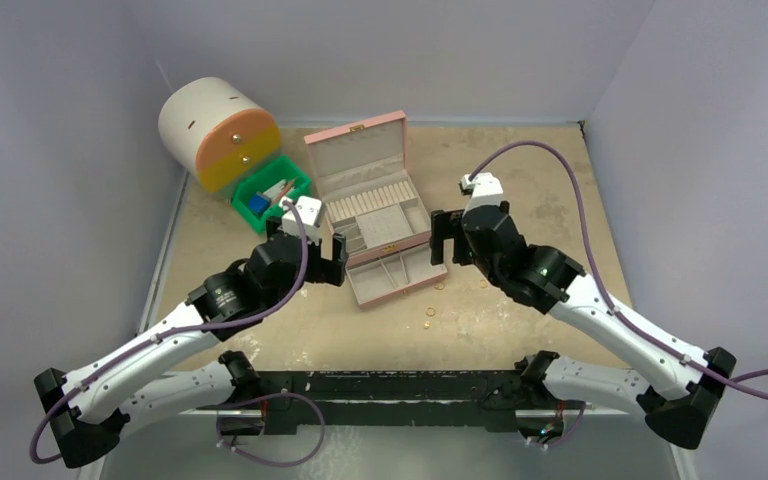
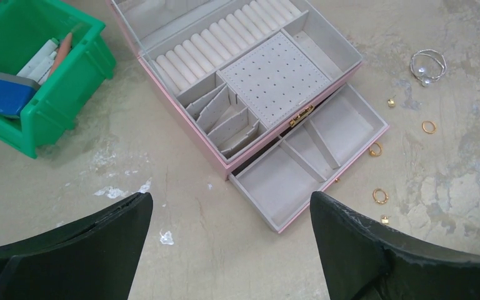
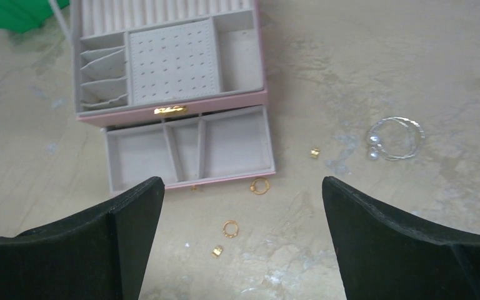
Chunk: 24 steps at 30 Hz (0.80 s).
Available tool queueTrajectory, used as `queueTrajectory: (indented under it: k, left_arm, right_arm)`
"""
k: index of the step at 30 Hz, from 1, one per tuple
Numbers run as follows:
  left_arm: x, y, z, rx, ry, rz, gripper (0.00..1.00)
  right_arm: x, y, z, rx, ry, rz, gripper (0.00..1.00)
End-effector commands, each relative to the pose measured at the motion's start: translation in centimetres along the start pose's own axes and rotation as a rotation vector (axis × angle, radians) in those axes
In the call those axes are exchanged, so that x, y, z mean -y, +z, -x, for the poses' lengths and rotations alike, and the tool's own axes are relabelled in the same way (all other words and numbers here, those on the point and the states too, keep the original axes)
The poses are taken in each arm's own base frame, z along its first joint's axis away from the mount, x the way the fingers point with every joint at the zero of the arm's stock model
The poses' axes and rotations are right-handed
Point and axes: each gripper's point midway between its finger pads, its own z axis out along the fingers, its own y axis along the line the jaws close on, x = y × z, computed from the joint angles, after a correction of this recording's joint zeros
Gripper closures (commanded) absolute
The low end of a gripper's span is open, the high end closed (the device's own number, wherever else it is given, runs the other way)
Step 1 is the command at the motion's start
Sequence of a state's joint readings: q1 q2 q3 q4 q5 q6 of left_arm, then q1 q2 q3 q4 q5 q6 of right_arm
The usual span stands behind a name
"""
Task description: Organize the mixed jewelry
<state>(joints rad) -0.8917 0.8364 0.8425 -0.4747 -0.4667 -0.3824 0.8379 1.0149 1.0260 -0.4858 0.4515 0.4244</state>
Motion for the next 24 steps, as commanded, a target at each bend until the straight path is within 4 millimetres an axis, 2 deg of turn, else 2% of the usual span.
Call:
queueTrajectory:
  k: [1,3,7,11,14,24]
  left_arm:
    - [-0.2,-0.6,2.6,0.065,-0.023,0.025,0.03]
    - [-0.3,-0.7,2.8,0.071,-0.024,0.033,0.04]
    - [-0.9,-1.1,3.5,0.097,-0.033,0.057,0.04]
    - [-1.4,-1.5,4.0,0.122,-0.045,0.076,0.04]
    - [-1.6,-1.7,4.4,0.134,-0.052,0.083,0.05]
    - [-1.7,-1.9,4.5,0.14,-0.057,0.09,0.05]
  right_arm:
    - [3.2,-0.5,1.5,0.024,-0.033,-0.204,0.01]
    - [4.4,-0.4,1.3,0.017,-0.043,-0.285,0.01]
    - [5.1,0.3,1.0,-0.006,-0.081,-0.323,0.01]
    - [6.9,1.2,0.2,-0.041,-0.058,-0.382,0.01]
    - [8.1,2.3,-0.6,-0.073,-0.031,-0.345,0.07]
    - [11.1,5.0,-4.0,-0.146,0.041,-0.34,0.09]
